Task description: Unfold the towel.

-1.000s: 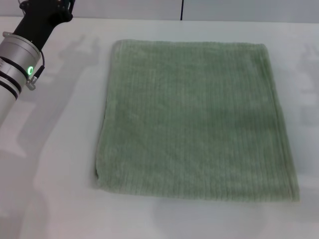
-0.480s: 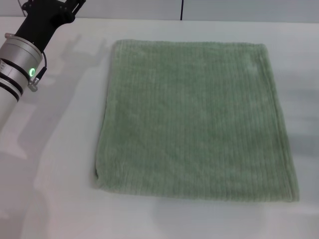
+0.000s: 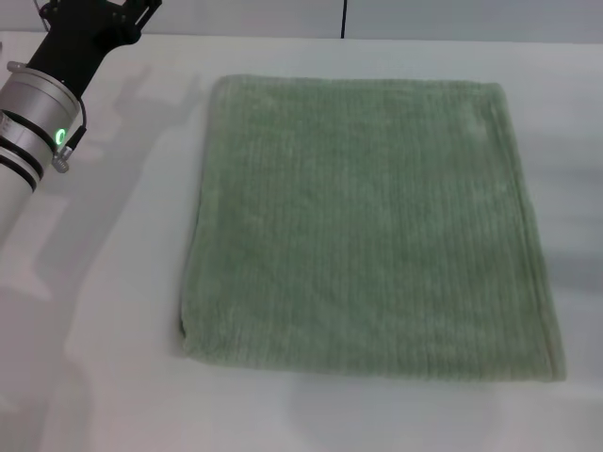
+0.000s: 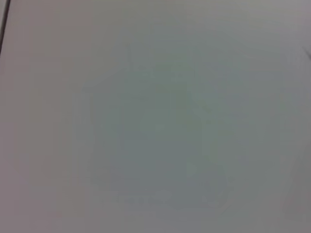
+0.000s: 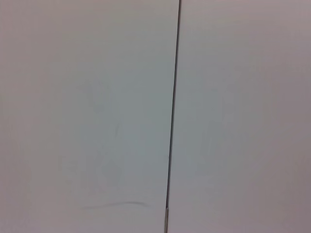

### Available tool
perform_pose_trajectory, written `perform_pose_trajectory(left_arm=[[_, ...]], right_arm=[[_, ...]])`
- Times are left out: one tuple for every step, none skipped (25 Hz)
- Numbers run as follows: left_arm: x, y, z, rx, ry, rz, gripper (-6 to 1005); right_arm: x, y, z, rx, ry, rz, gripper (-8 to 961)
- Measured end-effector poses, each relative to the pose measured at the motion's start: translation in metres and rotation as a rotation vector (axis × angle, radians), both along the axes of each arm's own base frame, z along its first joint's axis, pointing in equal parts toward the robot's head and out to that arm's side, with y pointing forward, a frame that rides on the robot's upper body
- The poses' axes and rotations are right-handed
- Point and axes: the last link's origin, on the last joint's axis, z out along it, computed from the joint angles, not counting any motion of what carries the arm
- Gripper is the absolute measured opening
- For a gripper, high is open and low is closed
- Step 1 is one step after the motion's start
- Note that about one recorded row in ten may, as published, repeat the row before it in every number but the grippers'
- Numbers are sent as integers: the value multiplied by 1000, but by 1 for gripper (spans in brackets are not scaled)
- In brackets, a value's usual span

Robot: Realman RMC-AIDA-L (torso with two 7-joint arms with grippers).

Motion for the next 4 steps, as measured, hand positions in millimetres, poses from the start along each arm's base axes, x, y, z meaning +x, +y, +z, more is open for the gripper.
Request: perform_pose_trajectory(left_arm=[[0, 0, 0, 0, 0, 0, 816], [0, 0, 0, 0, 0, 0, 818], [0, 0, 0, 1, 5, 0, 821], [0, 0, 0, 1, 5, 0, 821]], right_arm=[[0, 0, 0, 0, 0, 1, 713], [-1, 1, 0, 0, -1, 2, 713], [-1, 1, 0, 0, -1, 2, 713], [-1, 1, 0, 1, -1, 2, 713]])
